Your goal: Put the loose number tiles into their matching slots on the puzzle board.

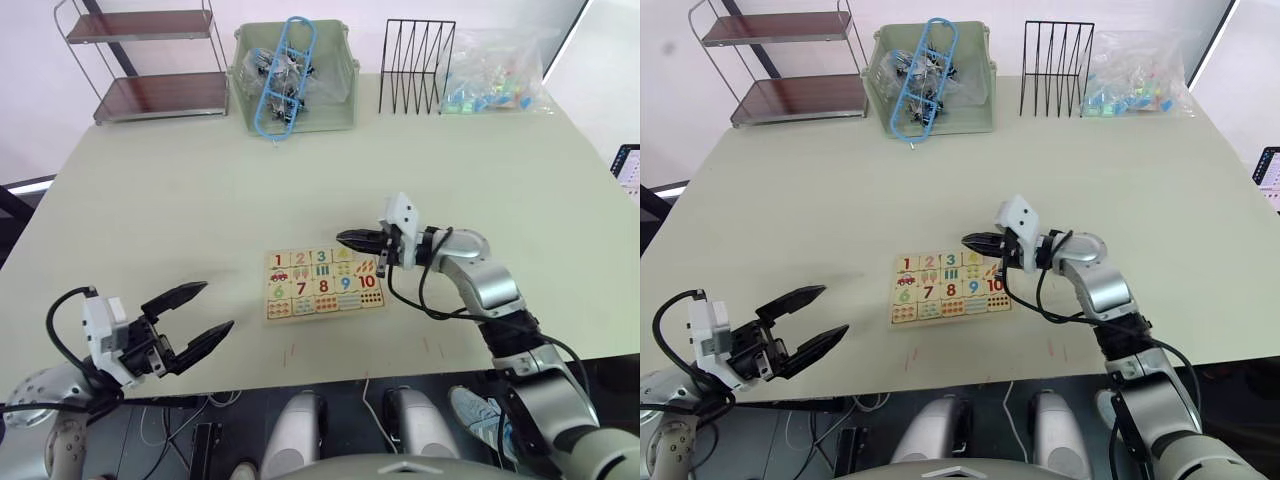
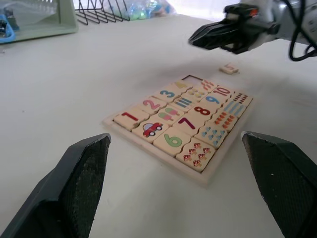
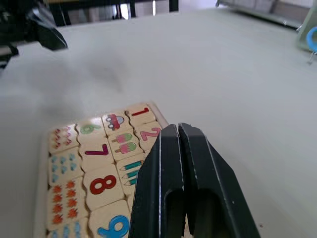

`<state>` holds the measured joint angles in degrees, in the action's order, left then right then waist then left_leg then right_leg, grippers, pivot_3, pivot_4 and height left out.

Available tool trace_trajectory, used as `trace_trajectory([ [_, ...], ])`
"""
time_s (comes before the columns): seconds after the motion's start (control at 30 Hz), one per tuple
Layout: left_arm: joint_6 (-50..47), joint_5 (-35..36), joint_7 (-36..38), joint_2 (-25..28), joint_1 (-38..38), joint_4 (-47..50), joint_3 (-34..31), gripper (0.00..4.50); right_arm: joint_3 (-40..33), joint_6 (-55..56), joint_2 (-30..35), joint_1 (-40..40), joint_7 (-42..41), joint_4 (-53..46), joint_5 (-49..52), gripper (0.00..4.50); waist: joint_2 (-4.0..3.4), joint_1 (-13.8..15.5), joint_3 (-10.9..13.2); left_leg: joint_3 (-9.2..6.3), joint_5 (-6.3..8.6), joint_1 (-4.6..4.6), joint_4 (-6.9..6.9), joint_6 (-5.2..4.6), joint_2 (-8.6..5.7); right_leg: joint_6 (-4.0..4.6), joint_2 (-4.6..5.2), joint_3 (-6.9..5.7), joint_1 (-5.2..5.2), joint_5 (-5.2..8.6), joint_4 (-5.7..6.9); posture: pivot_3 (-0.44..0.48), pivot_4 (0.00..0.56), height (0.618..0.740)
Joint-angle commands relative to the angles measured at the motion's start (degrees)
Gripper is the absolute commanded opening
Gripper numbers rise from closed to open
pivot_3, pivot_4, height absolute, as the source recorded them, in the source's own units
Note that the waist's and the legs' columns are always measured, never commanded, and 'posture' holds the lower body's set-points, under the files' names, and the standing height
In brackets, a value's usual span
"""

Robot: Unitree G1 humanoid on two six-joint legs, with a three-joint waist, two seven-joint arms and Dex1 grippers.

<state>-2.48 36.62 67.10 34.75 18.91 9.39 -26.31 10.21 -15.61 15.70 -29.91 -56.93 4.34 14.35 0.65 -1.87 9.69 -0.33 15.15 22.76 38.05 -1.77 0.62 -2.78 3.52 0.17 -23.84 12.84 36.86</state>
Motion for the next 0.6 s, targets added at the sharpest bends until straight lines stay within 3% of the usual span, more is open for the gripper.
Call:
trace_trajectory([
  [0.03, -0.3, -0.6, -1.5, 0.0, 0.0, 0.6, 0.2, 4.5, -3.9, -0.4, 2.6, 2.7, 1.3, -5.7, 2.6, 0.04, 0.0, 0.0, 0.0, 0.01, 0.0, 0.0, 0.01, 0.0, 0.0, 0.0, 0.0, 0.0, 0.0, 0.0, 0.0, 0.0, 0.15, 0.74],
  [0.5, -3.2, 0.1, -6.1, 0.1, -0.7, 3.3, -0.2, 4.5, -21.4, 3.6, 14.2, 24.5, 4.6, -15.4, 9.0, 0.04, 0.02, 1.3, 0.0, 0.04, 0.01, 0.0, 0.14, -0.01, 0.04, -0.02, -0.08, 0.03, 0.1, 0.03, -0.02, 0.0, 0.15, 0.74],
  [0.6, -4.0, 0.1, -7.1, 0.2, 0.0, 4.4, -0.5, 4.5, -25.3, 5.1, 14.9, 30.0, 5.0, -16.7, 10.0, 0.83, 0.02, 1.1, 0.0, 0.09, 0.01, -0.03, 0.24, -0.02, 0.06, 0.17, -0.1, 0.09, 0.13, 0.14, -0.02, 0.0, 0.15, 0.74],
])
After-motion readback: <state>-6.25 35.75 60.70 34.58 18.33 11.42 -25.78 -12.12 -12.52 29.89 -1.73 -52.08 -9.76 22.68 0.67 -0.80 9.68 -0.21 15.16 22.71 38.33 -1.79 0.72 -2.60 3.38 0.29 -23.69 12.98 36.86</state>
